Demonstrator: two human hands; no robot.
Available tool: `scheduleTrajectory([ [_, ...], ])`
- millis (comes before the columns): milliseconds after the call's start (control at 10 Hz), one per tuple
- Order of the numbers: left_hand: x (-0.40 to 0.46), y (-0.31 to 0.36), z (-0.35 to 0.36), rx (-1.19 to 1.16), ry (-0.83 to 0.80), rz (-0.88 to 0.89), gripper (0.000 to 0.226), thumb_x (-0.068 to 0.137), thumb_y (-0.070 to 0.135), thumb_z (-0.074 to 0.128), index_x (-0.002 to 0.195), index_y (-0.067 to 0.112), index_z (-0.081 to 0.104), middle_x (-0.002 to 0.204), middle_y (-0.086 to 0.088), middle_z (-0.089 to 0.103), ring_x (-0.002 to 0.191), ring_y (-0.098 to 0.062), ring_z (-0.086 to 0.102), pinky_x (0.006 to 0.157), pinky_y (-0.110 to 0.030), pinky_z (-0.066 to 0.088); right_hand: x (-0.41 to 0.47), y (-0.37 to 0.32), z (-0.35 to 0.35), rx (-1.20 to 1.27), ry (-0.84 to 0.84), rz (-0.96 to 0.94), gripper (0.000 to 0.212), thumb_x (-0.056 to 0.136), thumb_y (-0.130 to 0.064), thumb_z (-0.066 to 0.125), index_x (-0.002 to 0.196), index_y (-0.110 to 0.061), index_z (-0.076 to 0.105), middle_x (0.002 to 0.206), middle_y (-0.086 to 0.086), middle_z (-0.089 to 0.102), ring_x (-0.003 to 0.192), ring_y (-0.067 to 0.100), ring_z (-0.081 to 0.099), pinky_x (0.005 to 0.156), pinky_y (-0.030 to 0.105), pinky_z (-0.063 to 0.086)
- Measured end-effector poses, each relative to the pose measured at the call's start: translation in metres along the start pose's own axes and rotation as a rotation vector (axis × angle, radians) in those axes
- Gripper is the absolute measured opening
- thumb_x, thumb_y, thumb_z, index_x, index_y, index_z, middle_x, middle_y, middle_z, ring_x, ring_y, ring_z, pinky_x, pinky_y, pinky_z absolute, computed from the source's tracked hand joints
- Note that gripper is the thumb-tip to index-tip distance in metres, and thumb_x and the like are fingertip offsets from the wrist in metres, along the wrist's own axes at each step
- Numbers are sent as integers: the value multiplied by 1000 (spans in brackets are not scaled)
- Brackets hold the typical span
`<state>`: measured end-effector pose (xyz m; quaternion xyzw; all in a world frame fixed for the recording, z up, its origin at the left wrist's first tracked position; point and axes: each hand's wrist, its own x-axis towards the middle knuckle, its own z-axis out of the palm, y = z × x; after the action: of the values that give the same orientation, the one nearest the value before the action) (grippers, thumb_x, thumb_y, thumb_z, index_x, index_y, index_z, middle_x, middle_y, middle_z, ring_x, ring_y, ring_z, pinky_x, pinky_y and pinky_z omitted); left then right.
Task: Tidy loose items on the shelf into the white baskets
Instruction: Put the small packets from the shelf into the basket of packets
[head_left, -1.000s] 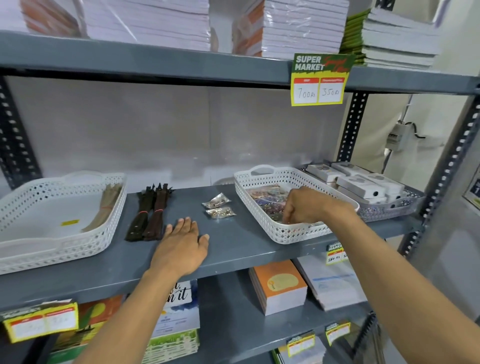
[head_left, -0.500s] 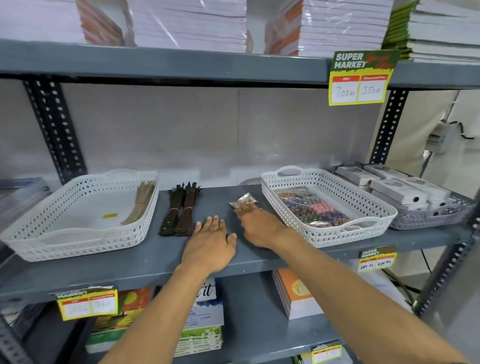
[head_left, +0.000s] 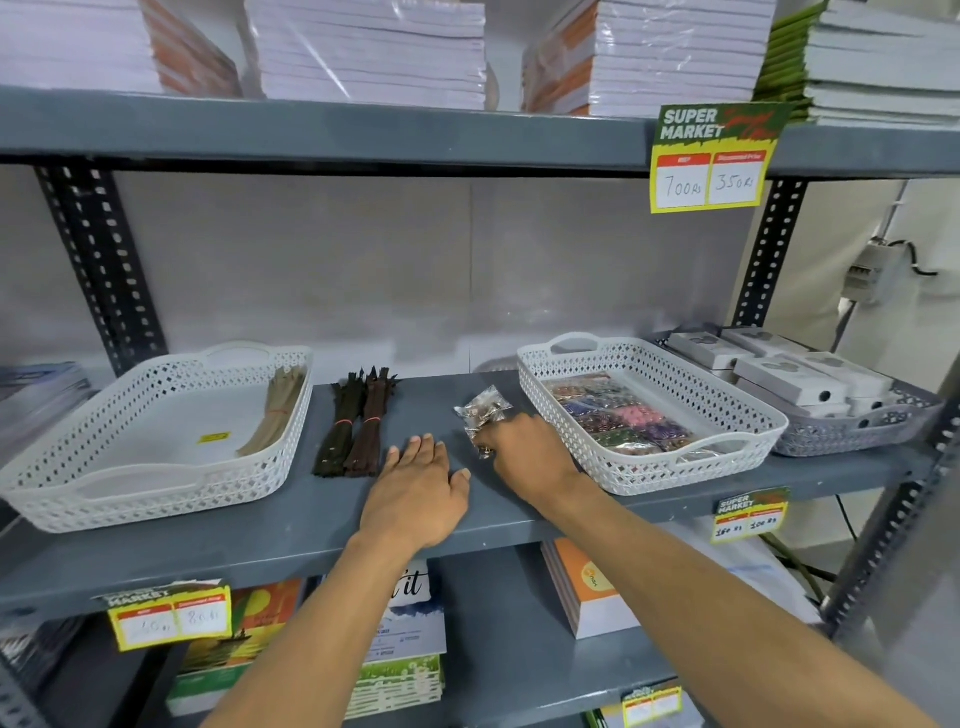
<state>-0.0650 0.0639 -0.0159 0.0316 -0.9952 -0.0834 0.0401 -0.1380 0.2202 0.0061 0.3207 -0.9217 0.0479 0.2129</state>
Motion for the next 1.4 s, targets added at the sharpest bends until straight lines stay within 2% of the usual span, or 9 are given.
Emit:
scheduleTrajectory([
  [200, 0, 0, 1, 0, -9, -12, 69, 107, 47, 20, 164, 8, 13, 172, -10, 6, 159, -21, 2, 129, -43, 0, -1, 6, 2, 143, -93, -31, 58, 82, 5, 56, 136, -14, 62, 139, 12, 63, 123, 35, 60, 97, 46, 54],
  [500, -1, 1, -1, 2, -11, -10, 69, 108, 47, 19, 164, 8, 12, 172, -9, 5, 159, -21, 1, 129, -43, -1, 0, 5, -4, 5, -124, -15, 41, 87, -2, 51, 118, -18, 71, 112, 16, 72, 98, 41, 69, 80, 43, 55],
  [700, 0, -1, 0, -4, -2, -3, 68, 108, 47, 18, 164, 9, 13, 172, -9, 5, 159, -21, 1, 129, -42, -1, -15, 10, -28, 92, 345, -180, 56, 78, 12, 53, 127, -9, 70, 126, 16, 72, 115, 38, 69, 77, 50, 63],
  [800, 3, -1, 2, -4, -6, -6, 68, 108, 48, 18, 164, 9, 12, 172, -8, 4, 159, -20, 1, 129, -41, -1, -25, 48, -75, 84, 558, -102, 56, 81, -2, 38, 123, -13, 73, 126, 12, 73, 118, 34, 69, 86, 46, 60],
  [1000, 7, -3, 5, 28, 15, -16, 69, 107, 49, 17, 164, 9, 13, 173, -8, 6, 159, -20, 3, 129, -42, 2, -34, 145, -109, -3, 180, 170, 50, 83, 8, 59, 116, -25, 78, 111, 10, 79, 96, 33, 76, 86, 47, 62],
  [1100, 8, -3, 7, 39, 8, -11, 69, 107, 49, 16, 164, 10, 12, 172, -8, 5, 159, -21, 3, 129, -42, 2, -42, 178, -113, 20, -218, 353, 22, 90, -6, 71, 103, -18, 83, 108, 2, 80, 86, 15, 73, 85, 30, 57],
  [1200, 7, -2, 7, 47, 9, -10, 69, 108, 49, 16, 164, 10, 12, 172, -8, 5, 159, -21, 2, 129, -42, 2, -44, 182, -107, 7, -393, 408, 20, 88, -9, 74, 99, -22, 84, 109, -4, 80, 80, 6, 63, 81, 24, 47],
  [1300, 5, -2, 4, 45, 4, -11, 69, 108, 49, 15, 164, 10, 11, 172, -8, 4, 159, -20, 2, 129, -42, 2, -40, 182, -102, 47, -565, 469, 32, 88, -7, 67, 114, -23, 80, 126, -1, 74, 105, 16, 66, 92, 31, 53],
  [1400, 5, -2, 4, 48, 8, -21, 69, 107, 49, 16, 164, 9, 12, 172, -8, 5, 159, -20, 2, 129, -42, 2, -33, 172, -104, 31, -524, 476, 47, 87, -8, 55, 129, -22, 70, 140, 2, 64, 122, 26, 61, 102, 39, 52],
])
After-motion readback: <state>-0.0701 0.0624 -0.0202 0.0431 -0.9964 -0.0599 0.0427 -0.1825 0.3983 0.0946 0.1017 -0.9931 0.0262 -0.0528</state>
